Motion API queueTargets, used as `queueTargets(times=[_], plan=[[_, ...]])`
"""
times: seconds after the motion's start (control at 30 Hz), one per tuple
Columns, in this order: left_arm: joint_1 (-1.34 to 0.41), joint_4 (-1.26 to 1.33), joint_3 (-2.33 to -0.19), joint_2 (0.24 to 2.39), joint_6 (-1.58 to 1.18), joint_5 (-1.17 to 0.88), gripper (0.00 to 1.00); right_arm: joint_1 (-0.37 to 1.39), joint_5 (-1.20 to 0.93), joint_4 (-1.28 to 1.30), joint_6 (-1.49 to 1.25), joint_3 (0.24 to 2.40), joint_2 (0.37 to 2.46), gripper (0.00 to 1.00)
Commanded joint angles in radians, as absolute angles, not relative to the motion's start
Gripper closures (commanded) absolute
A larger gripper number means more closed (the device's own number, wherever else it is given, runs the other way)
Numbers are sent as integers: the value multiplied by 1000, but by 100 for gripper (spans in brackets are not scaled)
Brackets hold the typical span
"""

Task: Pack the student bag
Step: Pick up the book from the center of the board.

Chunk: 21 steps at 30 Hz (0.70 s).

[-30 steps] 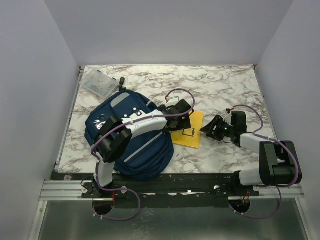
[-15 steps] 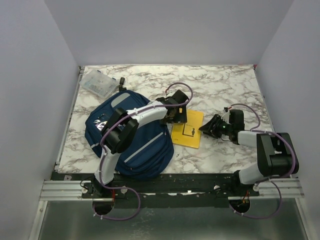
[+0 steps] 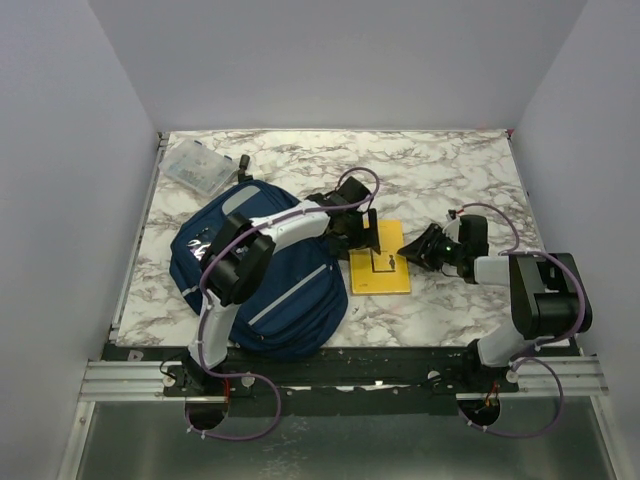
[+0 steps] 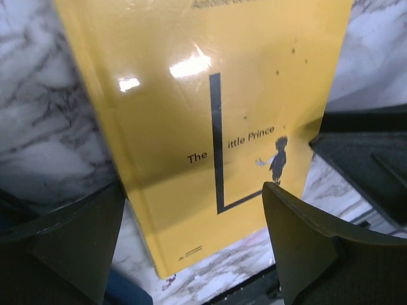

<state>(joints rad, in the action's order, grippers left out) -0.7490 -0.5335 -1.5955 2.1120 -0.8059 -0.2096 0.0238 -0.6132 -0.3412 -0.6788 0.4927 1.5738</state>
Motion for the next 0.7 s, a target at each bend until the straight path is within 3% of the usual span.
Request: queueTargets(times=[0.0, 0.13, 0.4, 0.67], plan=[[-812, -346, -1534, 1947, -886, -415, 13, 47, -698, -354, -676, 463, 1647, 58], [-827, -327, -1439, 1835, -936, -363, 12, 71, -739, -362, -670, 457, 1663, 63], [-833, -299, -1263, 1675, -1000, -252, 11, 199, -758, -445, -776, 414, 1630, 63], [-831, -322, -1168, 1632, -1052, -113, 11, 337, -727, -781, -1072, 296, 1630, 63]])
